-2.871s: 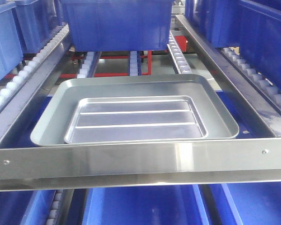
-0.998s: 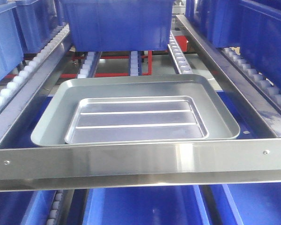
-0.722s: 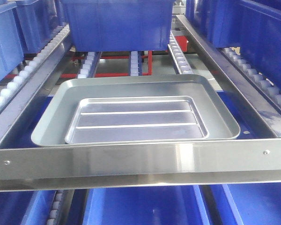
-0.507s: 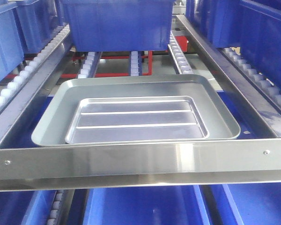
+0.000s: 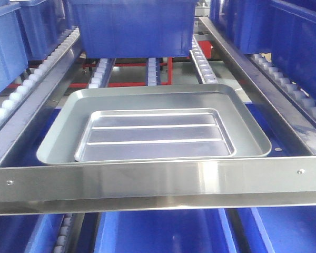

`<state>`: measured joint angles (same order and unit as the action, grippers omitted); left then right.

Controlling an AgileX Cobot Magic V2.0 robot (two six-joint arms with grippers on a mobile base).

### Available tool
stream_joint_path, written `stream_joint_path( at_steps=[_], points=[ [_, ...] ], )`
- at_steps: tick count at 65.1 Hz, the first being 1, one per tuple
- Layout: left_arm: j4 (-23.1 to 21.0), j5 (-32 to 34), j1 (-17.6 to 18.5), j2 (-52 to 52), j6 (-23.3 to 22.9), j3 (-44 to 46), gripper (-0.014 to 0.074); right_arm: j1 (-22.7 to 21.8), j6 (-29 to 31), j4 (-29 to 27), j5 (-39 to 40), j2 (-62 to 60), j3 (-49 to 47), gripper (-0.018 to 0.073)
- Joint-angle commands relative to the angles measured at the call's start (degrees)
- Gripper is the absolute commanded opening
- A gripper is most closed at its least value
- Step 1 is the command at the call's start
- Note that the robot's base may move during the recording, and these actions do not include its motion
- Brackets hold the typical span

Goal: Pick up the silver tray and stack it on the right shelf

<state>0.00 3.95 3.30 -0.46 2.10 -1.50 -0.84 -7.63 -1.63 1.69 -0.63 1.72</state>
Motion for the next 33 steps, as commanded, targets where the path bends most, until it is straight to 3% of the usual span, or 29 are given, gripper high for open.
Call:
stream_joint_path(
  at_steps=[1,4,33],
  points=[
    [0.0,5.8,-0.1,-0.8,-0.9,-1.7,-0.0099,-0.3,0.6,0.1,5.0,-1.0,0.0,0.0053],
    [0.0,3.0,0.4,-0.9,-1.6,-1.6,-0.0099,-0.3,0.6,0.1,5.0,-1.0,0.0,0.0053],
    [0.0,3.0,0.6,-0.9,-1.6,-1.6,-0.01,-0.3,0.6,0.1,5.0,-1.0,0.0,0.0053]
  ],
)
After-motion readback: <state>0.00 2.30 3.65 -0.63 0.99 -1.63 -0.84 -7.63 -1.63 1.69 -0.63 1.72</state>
